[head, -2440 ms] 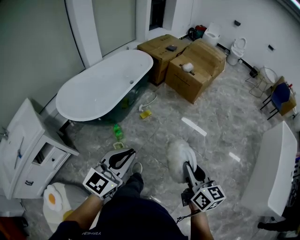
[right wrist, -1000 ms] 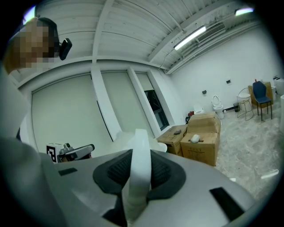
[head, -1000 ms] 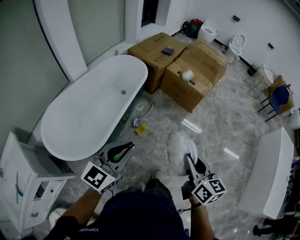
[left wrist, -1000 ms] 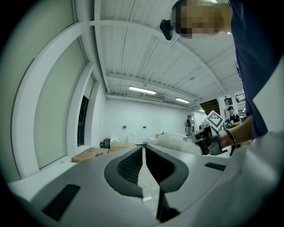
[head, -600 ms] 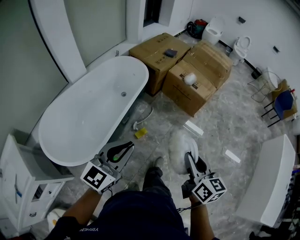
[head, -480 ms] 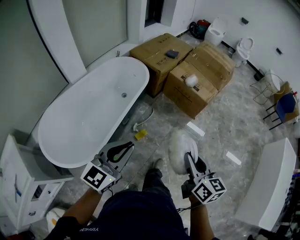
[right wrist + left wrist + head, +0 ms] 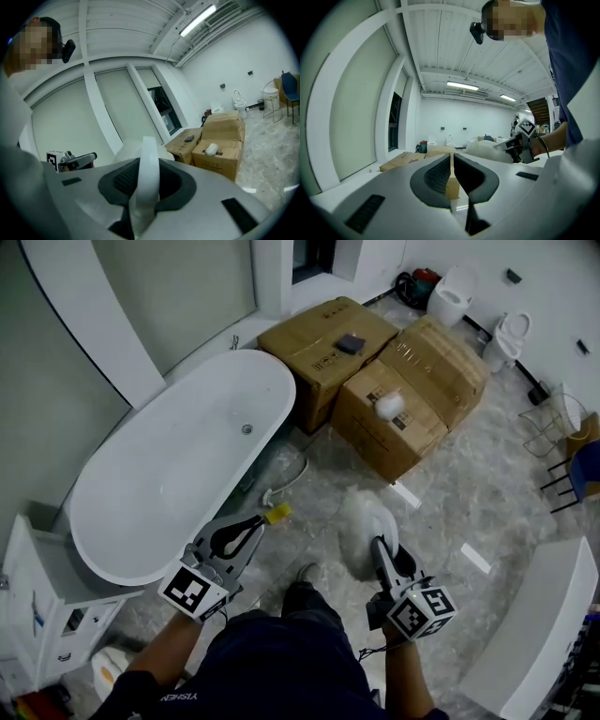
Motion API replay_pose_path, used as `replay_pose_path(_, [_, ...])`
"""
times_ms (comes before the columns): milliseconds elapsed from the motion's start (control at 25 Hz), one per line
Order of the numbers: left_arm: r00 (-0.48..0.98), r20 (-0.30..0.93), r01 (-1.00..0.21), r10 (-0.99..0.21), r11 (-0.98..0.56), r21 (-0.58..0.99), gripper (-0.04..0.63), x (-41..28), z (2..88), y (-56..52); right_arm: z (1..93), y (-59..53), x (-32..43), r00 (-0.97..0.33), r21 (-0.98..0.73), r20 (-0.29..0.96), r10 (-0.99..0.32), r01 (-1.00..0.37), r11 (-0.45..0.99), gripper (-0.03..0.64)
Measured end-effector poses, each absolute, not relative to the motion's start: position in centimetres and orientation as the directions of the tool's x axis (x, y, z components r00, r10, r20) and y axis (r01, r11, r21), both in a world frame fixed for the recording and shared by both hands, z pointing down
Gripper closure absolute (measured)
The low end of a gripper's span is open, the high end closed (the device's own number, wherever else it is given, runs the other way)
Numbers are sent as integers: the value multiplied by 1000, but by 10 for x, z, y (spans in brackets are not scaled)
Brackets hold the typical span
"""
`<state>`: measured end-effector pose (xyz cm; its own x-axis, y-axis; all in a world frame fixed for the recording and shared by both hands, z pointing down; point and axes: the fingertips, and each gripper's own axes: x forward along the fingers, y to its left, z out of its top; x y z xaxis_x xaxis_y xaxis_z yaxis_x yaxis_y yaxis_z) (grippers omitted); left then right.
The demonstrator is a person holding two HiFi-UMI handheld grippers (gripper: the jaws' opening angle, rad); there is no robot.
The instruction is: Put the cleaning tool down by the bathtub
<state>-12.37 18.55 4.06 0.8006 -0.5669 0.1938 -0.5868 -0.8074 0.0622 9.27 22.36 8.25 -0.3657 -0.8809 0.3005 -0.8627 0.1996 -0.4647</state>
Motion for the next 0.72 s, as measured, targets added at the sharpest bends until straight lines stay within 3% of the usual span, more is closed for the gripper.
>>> replay_pose_path(720, [755, 279, -627, -593, -777, 46, 549, -52, 77, 69, 137, 91, 162, -435, -515, 343, -833, -828, 220, 525])
